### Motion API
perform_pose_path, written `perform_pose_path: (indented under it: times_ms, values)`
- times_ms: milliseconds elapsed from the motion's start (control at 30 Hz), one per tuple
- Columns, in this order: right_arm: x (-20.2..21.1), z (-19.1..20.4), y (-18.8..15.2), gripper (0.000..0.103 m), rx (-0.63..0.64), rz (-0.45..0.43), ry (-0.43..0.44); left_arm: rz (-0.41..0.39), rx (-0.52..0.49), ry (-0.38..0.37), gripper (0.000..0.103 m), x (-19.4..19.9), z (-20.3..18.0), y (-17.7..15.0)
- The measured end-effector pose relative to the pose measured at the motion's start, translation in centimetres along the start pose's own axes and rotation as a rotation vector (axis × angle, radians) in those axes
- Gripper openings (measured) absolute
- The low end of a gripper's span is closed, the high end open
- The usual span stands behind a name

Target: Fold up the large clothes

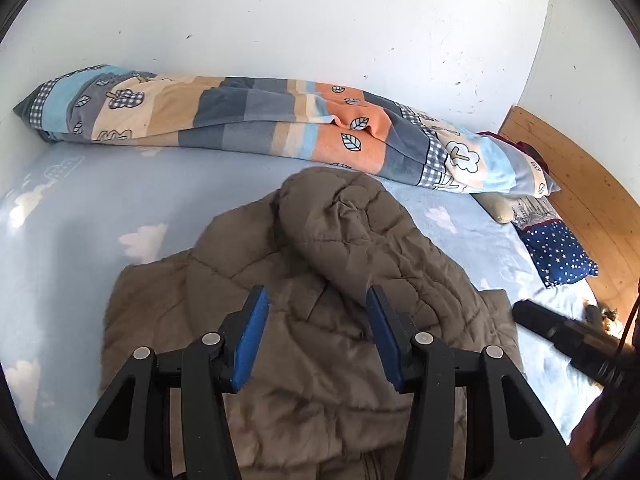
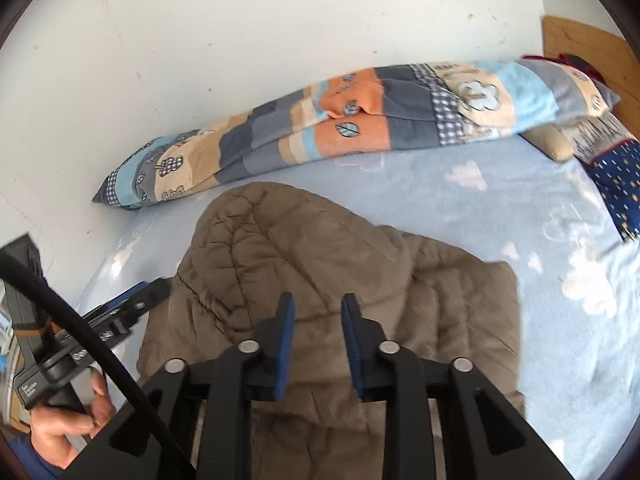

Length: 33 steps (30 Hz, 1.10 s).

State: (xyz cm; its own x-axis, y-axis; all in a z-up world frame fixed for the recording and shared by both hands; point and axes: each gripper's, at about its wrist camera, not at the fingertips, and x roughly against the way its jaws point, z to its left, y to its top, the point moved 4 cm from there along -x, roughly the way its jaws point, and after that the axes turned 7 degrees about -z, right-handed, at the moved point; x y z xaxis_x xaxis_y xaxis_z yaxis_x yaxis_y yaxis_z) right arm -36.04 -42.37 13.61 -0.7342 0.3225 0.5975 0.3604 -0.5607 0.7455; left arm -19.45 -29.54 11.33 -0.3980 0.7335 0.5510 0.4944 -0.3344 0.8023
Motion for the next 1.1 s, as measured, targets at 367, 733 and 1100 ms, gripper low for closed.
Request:
perform_pose_path:
  times_ms: [367,733,1100]
  values:
    - [-9.6,0.2,-5.9,0.028,0.148,0.263,-0.069,0.206,-0.164,0.135,0.05,-7.1,-0.3,-6.0]
    - [-11.1,-0.4,-7.0,0.028,0.154,0.285,-0.066,0.213,-0.209,0.174,0.05,-7.7,-0.5,-7.5]
    - [-8.9,0.4,-6.0,0.03,0.139,0.283,-0.052,0.174,-0.179,0.137,0.05,-5.4,-0.9,-6.2]
